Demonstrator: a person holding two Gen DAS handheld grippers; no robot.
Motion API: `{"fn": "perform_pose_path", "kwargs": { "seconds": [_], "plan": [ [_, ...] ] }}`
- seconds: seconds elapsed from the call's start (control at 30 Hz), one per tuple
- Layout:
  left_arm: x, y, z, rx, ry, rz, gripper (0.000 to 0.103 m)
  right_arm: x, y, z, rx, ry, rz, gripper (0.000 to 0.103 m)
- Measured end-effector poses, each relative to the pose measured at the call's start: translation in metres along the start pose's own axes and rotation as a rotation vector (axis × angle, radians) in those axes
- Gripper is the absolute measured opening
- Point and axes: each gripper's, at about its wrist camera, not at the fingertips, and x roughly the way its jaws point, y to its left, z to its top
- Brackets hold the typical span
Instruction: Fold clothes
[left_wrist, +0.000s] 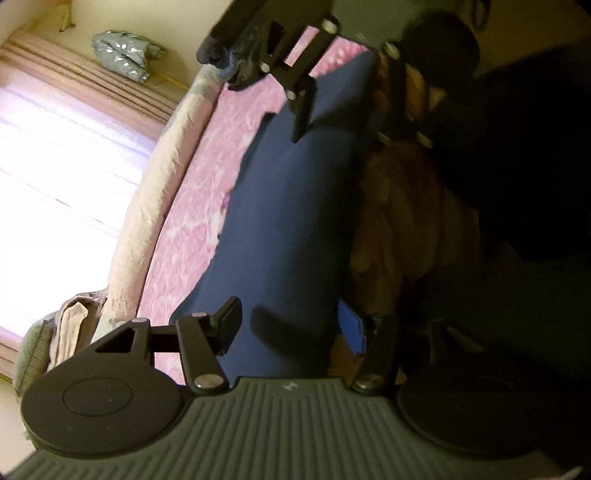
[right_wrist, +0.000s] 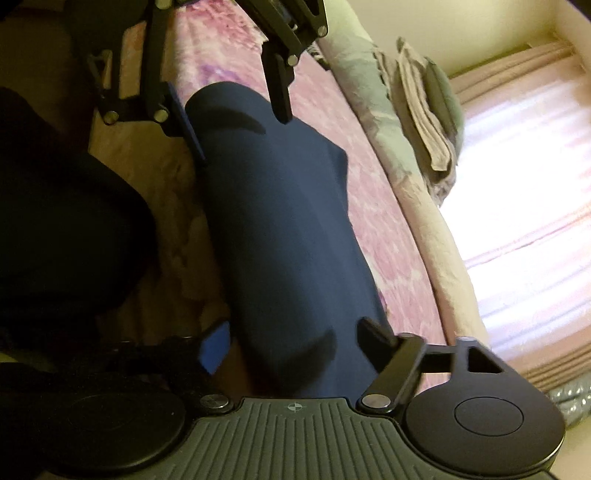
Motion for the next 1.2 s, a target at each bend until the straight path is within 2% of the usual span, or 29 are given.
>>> {"fn": "perform_pose_path", "kwargs": {
  "seconds": [0.1,0.27,0.43,0.53,0.57,0.6,0.67,0.77,0.93,0.97,1.0,1.03,1.1,1.2],
  "plan": [
    [0.005,-0.006,-0.002,0.032,0.022,0.012,0.054,0.0,-0.007,-0.002,0.024,-0.007,0.011,0.036],
    [0.019,-0.007,0.006,0.093,0.059,0.07,0.054,-0.015,-0.021,-0.003,0.07,-0.03,-0.002,0.035],
    [0.033,-0.011,0.012,0.141,0.104,0.067,0.044,-0.027,-0.017,-0.005,0.122,-0.037,-0.003,0.035],
    [0.033,0.0,0.011,0.096,0.1,0.042,0.036,-0.033,-0.009,-0.008,0.121,-0.038,-0.019,0.035],
    [0.033,0.005,0.011,0.074,0.095,0.033,0.034,-0.033,-0.005,-0.008,0.108,-0.031,-0.032,0.039],
    [0.031,0.012,0.011,0.049,0.092,0.024,0.033,-0.033,-0.002,-0.008,0.095,-0.024,-0.045,0.057],
    [0.029,0.025,0.011,0.0,0.085,0.002,0.033,-0.033,0.003,-0.007,0.08,-0.042,-0.072,0.073],
    [0.025,0.044,0.014,-0.053,0.075,-0.021,0.033,-0.03,0.008,-0.002,0.051,-0.069,-0.086,0.073],
    [0.017,0.054,0.02,-0.054,0.066,-0.016,0.033,-0.013,0.008,0.01,0.001,-0.075,-0.124,0.073],
    [0.016,0.05,0.019,-0.041,0.068,-0.007,0.034,-0.008,0.006,0.011,-0.005,-0.062,-0.131,0.069],
    [0.016,0.046,0.018,-0.028,0.07,0.002,0.036,-0.003,0.003,0.012,-0.005,-0.042,-0.121,0.038],
    [0.016,0.042,0.017,-0.016,0.072,0.011,0.038,0.001,0.0,0.013,-0.005,-0.021,-0.109,0.035],
    [0.019,0.027,0.015,0.053,0.077,0.059,0.051,0.0,-0.01,0.015,0.042,-0.022,-0.073,0.031],
    [0.024,0.005,0.012,0.158,0.084,0.132,0.054,-0.008,-0.021,0.015,0.062,-0.032,-0.057,0.029]
  ]
}}
